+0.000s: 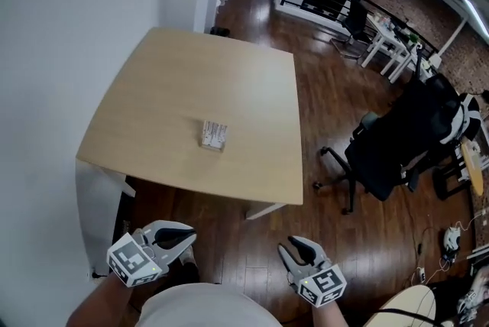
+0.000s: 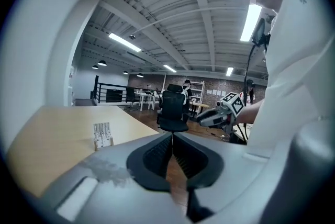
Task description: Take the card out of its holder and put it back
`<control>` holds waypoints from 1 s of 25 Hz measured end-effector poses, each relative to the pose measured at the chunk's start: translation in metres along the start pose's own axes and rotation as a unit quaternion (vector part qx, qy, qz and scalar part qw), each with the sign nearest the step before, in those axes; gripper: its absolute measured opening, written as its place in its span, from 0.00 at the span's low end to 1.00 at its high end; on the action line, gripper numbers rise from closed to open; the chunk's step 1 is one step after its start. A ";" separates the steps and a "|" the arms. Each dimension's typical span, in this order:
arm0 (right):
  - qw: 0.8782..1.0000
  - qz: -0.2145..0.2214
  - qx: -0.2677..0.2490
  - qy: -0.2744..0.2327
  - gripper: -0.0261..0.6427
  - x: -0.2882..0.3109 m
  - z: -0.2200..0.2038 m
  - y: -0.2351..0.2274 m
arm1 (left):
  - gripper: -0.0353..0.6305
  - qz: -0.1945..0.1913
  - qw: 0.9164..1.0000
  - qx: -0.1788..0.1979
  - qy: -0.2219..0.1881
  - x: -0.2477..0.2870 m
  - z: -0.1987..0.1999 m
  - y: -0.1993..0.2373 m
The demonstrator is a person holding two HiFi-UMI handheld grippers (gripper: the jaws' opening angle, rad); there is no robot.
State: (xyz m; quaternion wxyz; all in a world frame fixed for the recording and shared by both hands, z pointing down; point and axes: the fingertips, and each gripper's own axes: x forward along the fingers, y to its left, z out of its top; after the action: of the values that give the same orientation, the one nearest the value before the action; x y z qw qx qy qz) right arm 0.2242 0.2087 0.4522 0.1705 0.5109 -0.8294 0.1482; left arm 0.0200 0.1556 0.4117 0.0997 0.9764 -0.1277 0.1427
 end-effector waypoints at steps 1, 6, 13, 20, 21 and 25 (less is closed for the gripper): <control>1.000 0.001 0.002 -0.003 0.23 -0.009 -0.006 0.001 | 0.06 0.000 1.000 0.003 0.005 0.001 -0.004 -0.014; 1.000 0.014 0.005 -0.018 0.23 -0.047 -0.031 0.017 | 0.06 0.001 1.000 -0.004 0.026 -0.006 -0.032 -0.077; 0.999 0.036 -0.005 -0.025 0.22 -0.086 -0.060 0.047 | 0.06 0.015 0.999 -0.018 0.022 -0.015 -0.056 -0.142; 0.998 0.051 -0.024 -0.025 0.22 -0.105 -0.067 0.068 | 0.06 0.023 0.999 -0.027 0.020 -0.023 -0.068 -0.179; 0.998 0.050 -0.026 -0.026 0.22 -0.110 -0.067 0.070 | 0.06 0.022 0.999 -0.027 0.018 -0.023 -0.069 -0.184; 0.998 0.044 -0.027 -0.029 0.22 -0.124 -0.070 0.076 | 0.06 0.011 1.000 -0.016 0.017 -0.016 -0.066 -0.196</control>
State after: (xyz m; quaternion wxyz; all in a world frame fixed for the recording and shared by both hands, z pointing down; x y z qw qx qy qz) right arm 0.2173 0.3705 0.4560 0.1532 0.4731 -0.8595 0.1180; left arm 0.0429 0.3606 0.4382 0.1161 0.9707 -0.1392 0.1579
